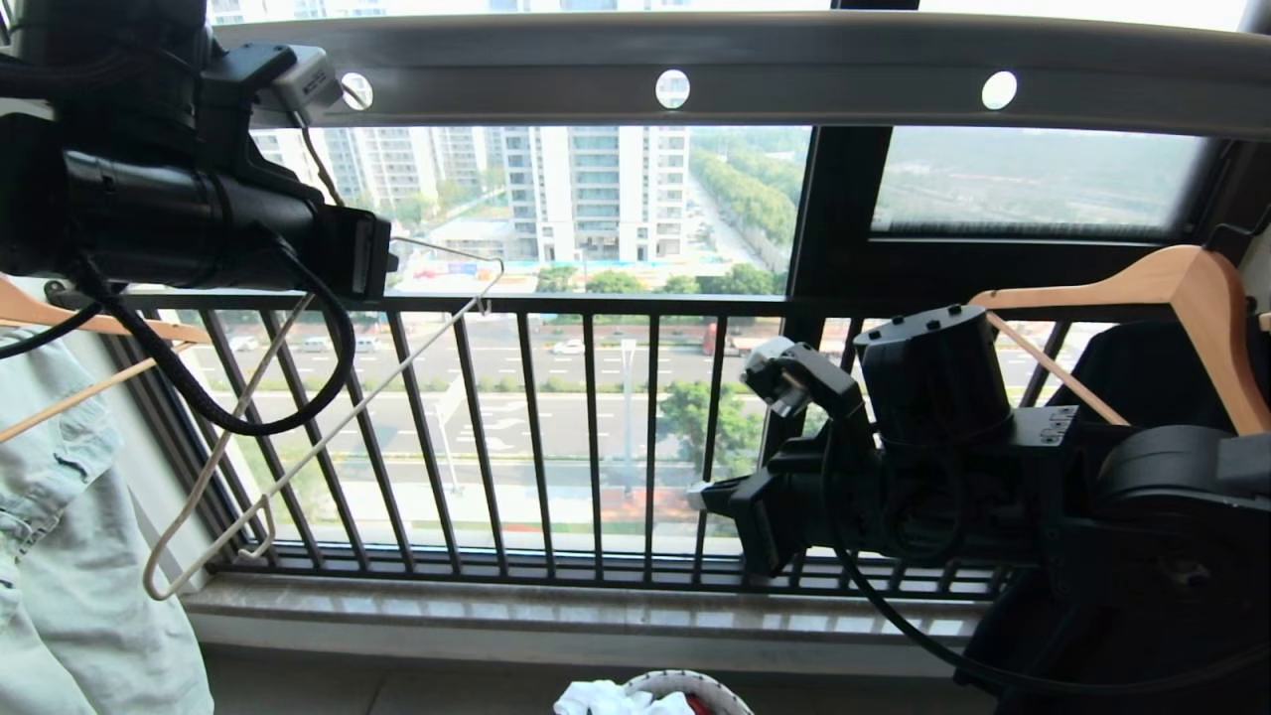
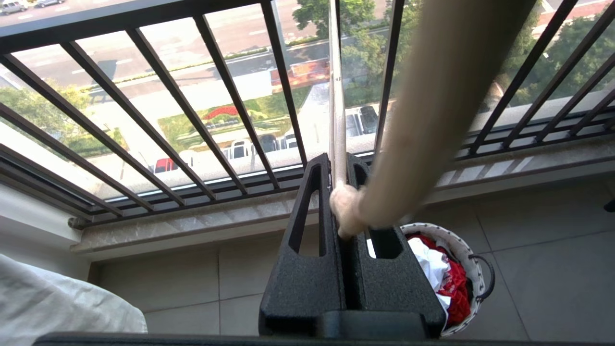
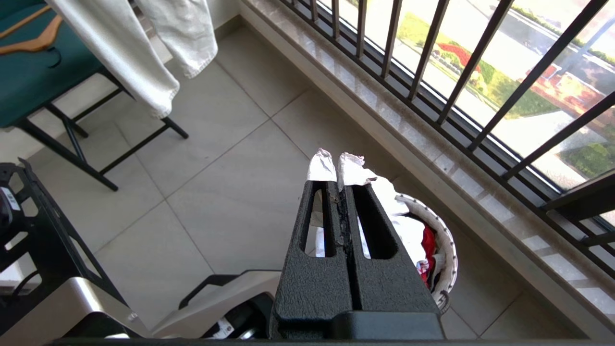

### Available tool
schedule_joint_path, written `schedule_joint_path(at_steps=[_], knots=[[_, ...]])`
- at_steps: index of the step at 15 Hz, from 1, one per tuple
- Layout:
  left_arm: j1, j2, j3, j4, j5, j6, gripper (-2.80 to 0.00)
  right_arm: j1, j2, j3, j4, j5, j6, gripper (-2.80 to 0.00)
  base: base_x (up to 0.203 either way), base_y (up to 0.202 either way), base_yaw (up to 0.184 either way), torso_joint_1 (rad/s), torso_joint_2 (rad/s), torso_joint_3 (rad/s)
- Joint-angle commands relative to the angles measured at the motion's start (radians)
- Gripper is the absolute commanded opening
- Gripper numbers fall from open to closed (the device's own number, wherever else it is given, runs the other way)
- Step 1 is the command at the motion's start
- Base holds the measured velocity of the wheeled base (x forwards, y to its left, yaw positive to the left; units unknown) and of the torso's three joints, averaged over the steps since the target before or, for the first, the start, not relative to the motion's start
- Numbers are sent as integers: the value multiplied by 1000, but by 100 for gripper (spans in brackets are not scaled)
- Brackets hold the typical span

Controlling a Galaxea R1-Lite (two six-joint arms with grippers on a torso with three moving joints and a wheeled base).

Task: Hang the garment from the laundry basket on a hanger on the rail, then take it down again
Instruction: Hang the clothes rack on the clothesline

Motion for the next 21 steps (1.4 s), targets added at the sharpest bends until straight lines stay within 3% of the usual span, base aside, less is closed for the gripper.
schedule_joint_path(at_steps=[1,10,11,17,21], knots=[[0,31,-14,0,1,1,-280,0,5,0,-2,1,0,-280,0,0,0,0,0,0],[8,39,-5,4,1,20,-280,-1,14,-9,-1,0,0,-280,0,0,0,0,0,0],[8,39,-5,4,1,20,0,0,13,-6,-1,0,-2,-280,0,0,0,0,0,0],[11,2,-9,5,1,21,0,0,11,-3,1,0,-21,-280,0,0,0,0,0,0],[9,-129,27,9,-1,20,0,-2,10,-3,-1,0,-21,-280,0,0,0,0,0,0]])
